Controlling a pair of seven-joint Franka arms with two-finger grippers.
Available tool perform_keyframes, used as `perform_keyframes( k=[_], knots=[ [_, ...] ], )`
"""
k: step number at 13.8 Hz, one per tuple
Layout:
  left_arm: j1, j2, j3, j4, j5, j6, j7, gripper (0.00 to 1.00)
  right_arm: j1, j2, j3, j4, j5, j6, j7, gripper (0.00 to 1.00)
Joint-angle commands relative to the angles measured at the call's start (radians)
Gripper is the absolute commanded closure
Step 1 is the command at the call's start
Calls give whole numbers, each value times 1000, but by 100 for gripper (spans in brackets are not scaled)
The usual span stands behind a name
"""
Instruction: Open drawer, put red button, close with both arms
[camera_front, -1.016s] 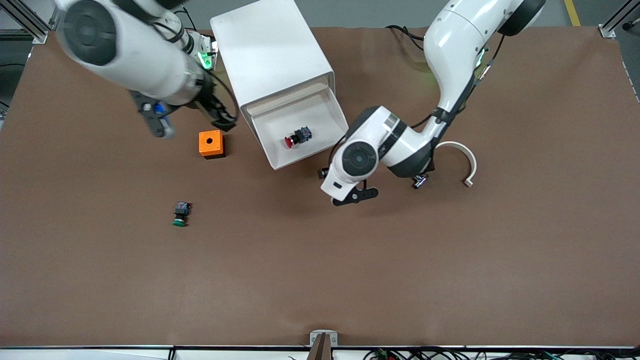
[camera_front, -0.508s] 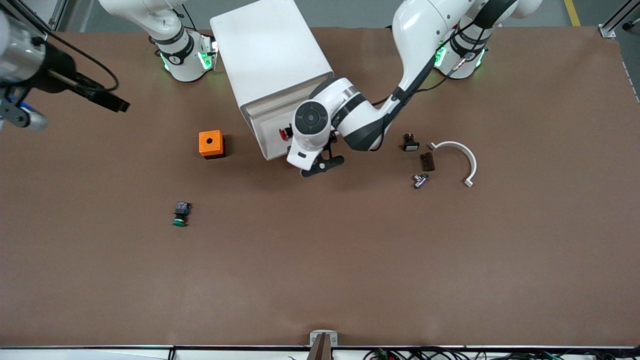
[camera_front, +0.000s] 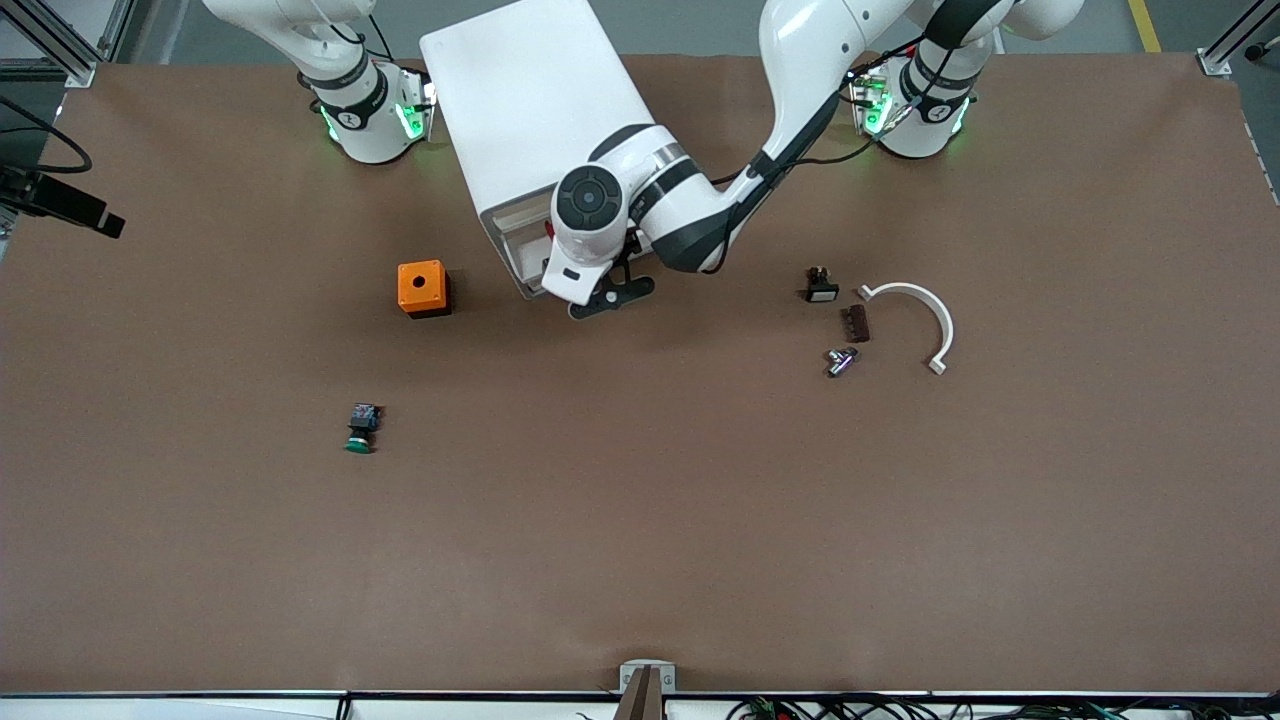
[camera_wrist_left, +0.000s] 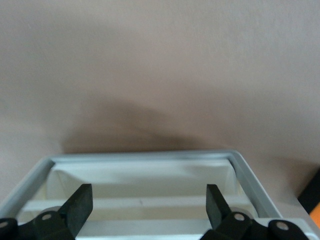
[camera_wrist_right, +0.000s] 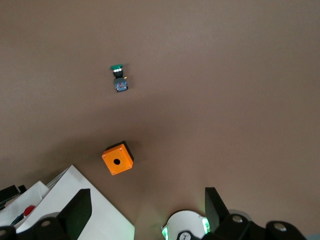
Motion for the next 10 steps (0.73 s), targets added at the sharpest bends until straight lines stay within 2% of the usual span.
perform_keyframes(
  k=[1,4,7,10],
  knots=[
    [-22,-6,-3,-1,-53,25,-21,0,-45,-22,20,-23,-25,44,-96,0],
    [-36,-6,-17,-1,-111,30,-7,0,-47,-20,20,-15,-25,58,-97,0],
    [-35,-4,-18,0,-122,33,-1,0,-49,-17,22,-13,-19,100,-105,0],
    [16,-10,-11,2,-107,33,114,0,-41,-14,23,-19,-12,144,-123,0]
  ],
)
